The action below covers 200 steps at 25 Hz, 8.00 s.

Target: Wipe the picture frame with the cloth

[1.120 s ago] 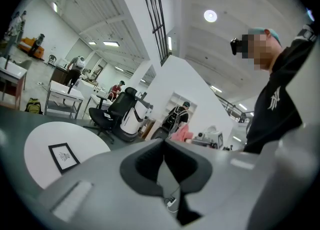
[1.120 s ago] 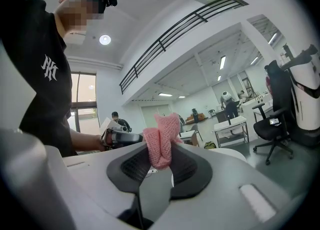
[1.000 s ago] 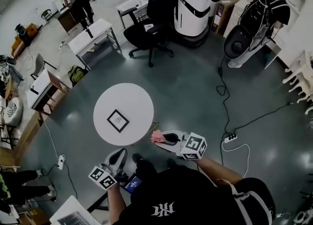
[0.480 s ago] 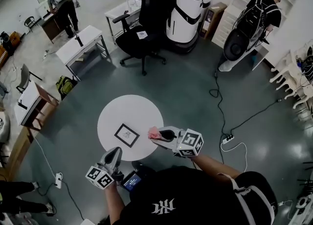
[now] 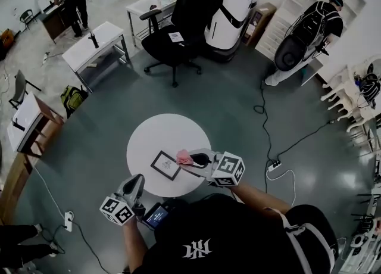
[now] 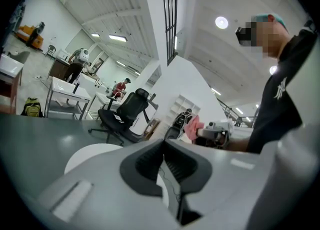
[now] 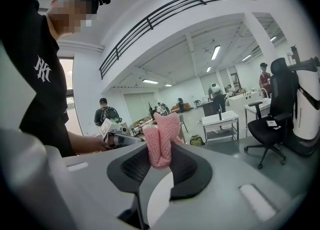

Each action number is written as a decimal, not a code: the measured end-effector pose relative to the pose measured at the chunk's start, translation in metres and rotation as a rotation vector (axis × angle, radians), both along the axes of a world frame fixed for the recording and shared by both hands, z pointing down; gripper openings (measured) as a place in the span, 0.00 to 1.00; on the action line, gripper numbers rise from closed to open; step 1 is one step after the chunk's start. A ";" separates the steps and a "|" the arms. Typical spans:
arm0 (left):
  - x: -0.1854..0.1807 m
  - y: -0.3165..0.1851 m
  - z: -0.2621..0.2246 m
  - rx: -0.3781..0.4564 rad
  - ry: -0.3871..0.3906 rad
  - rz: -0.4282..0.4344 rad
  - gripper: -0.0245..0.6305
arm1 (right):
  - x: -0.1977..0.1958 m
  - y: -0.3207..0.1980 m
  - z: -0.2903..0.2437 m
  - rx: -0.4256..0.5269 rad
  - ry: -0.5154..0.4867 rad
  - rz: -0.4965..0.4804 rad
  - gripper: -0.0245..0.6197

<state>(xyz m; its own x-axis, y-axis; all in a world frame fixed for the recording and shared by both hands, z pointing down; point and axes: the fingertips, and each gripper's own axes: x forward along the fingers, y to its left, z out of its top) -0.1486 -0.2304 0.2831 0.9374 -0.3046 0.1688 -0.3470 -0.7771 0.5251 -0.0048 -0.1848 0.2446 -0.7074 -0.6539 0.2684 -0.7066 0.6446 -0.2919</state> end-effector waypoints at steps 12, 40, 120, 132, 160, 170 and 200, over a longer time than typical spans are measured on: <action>-0.048 -0.043 0.068 -0.075 -0.076 0.033 0.04 | -0.047 -0.046 0.034 -0.068 0.054 0.006 0.17; 0.006 -0.085 0.295 -0.257 -0.284 -0.045 0.11 | -0.048 -0.116 0.270 -0.236 0.135 -0.221 0.17; 0.006 -0.097 0.390 -0.241 -0.596 -0.043 0.13 | -0.088 0.013 0.412 -0.263 0.723 -0.757 0.16; 0.007 -0.099 0.389 -0.243 -0.602 -0.048 0.13 | -0.105 -0.145 0.409 -0.136 0.707 -0.471 0.16; 0.009 -0.102 0.389 -0.238 -0.616 -0.072 0.12 | -0.080 -0.042 0.429 -0.273 0.745 -0.696 0.16; 0.012 -0.102 0.390 -0.233 -0.616 -0.086 0.12 | -0.073 -0.005 0.420 -0.329 0.715 -0.747 0.16; 0.013 -0.104 0.393 -0.221 -0.604 -0.108 0.11 | -0.058 -0.127 0.423 -0.223 0.671 -0.457 0.16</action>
<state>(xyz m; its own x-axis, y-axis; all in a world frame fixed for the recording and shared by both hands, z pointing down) -0.1358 -0.3347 0.6757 0.6243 -0.2894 0.7256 -0.7008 -0.6178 0.3566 -0.0632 -0.3114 0.6681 -0.5339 -0.2242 0.8153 -0.4594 0.8864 -0.0571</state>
